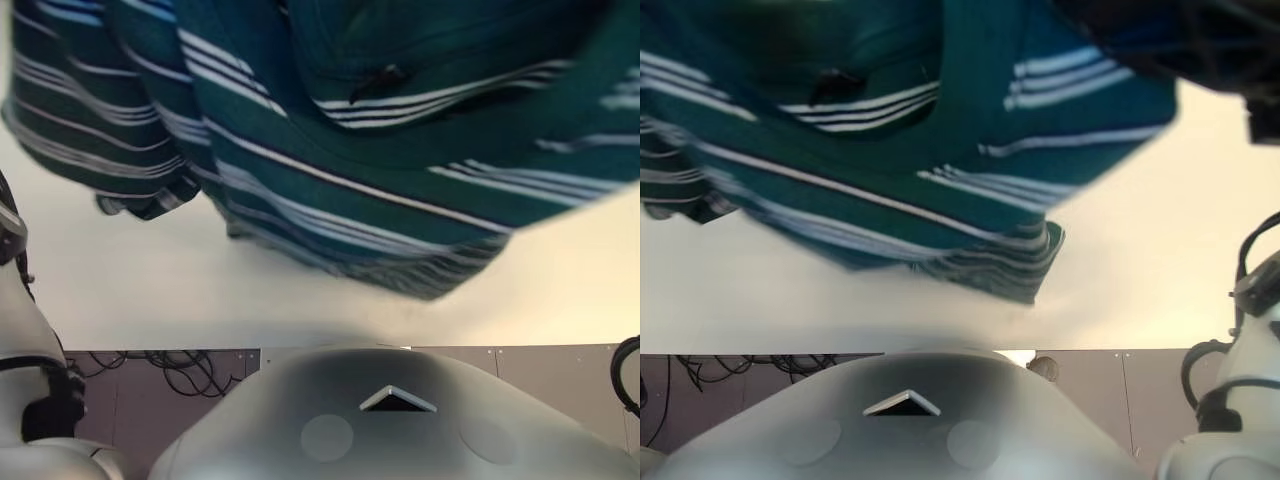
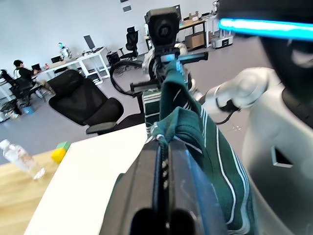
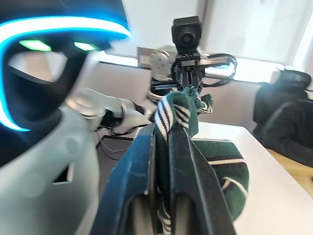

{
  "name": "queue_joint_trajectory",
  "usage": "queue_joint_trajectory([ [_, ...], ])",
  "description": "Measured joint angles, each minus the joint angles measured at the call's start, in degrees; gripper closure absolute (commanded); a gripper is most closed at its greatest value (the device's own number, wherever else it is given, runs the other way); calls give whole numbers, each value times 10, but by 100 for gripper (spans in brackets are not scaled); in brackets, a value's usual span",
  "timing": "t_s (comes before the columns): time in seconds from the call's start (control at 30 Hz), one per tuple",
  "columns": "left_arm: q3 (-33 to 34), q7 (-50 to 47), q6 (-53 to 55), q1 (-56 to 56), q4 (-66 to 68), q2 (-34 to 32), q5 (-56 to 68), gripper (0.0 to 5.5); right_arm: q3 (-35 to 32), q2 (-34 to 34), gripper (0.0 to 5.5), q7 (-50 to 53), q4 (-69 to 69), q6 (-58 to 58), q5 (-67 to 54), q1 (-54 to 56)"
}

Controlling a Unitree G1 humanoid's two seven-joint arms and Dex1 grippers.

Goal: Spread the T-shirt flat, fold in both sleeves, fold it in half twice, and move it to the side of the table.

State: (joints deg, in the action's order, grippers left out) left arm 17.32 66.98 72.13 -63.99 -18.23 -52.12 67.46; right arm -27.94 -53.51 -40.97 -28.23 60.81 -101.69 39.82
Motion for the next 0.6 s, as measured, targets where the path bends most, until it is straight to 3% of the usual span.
queue_joint_trajectory([
  [0.1,21,-37,12,-65,56,-17,48,550,-4,-38,543,42,34,-53,-101,48],
  [0.2,1,-45,5,-23,36,-39,32,550,17,-40,543,54,46,-61,-98,39],
  [0.43,-62,-59,-2,218,-66,-9,29,550,119,-31,543,18,8,-38,80,-102],
  [0.6,-206,-63,-138,283,-43,-22,-183,550,268,-8,543,-15,22,-105,355,-170],
])
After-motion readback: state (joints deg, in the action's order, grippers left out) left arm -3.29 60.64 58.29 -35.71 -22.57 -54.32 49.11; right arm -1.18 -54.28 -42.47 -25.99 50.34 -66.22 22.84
